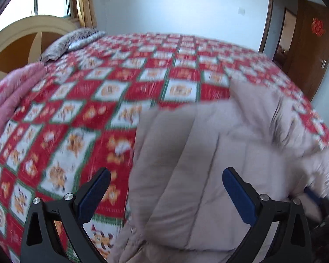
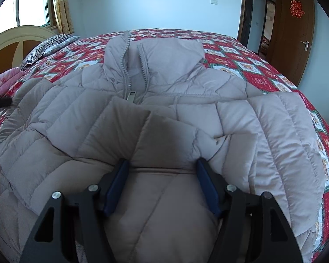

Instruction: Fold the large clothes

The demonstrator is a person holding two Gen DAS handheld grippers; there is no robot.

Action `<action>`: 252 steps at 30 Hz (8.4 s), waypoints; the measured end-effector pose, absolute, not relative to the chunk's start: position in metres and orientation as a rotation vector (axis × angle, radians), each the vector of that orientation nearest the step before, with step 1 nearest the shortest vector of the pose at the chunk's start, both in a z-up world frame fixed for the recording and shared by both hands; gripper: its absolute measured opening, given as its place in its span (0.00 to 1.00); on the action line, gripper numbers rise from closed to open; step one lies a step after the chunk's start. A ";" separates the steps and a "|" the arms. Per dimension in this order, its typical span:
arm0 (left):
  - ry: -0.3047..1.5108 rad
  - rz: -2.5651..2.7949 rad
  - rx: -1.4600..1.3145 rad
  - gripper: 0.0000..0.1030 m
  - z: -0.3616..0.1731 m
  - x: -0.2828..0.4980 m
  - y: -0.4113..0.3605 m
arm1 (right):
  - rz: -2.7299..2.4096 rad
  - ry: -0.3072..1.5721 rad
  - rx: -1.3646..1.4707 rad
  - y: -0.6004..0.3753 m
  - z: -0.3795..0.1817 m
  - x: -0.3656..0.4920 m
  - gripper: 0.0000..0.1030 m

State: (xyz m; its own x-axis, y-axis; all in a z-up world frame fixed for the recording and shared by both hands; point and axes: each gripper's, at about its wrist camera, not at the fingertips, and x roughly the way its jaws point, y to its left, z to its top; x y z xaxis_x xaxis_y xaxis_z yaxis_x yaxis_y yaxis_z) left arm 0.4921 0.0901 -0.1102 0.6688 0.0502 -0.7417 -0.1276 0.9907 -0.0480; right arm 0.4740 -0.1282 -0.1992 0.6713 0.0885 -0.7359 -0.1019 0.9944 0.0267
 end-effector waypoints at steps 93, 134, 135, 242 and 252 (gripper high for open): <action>0.861 -0.131 0.102 0.02 -0.159 0.612 0.022 | 0.126 0.831 0.263 -0.234 -0.096 0.599 0.48; 0.739 -0.136 0.071 0.99 -0.135 0.633 -0.059 | 0.076 0.896 0.134 -0.180 -0.185 0.630 0.48; 0.772 -0.126 0.091 0.99 -0.146 0.638 -0.061 | 0.078 0.896 0.138 -0.182 -0.186 0.629 0.48; 0.798 -0.165 0.030 0.95 -0.202 0.172 0.097 | 0.117 0.937 0.229 -0.264 -0.219 0.154 0.41; 0.728 -0.159 0.109 0.09 -0.184 0.153 0.096 | 0.163 0.862 0.258 -0.259 -0.202 0.144 0.13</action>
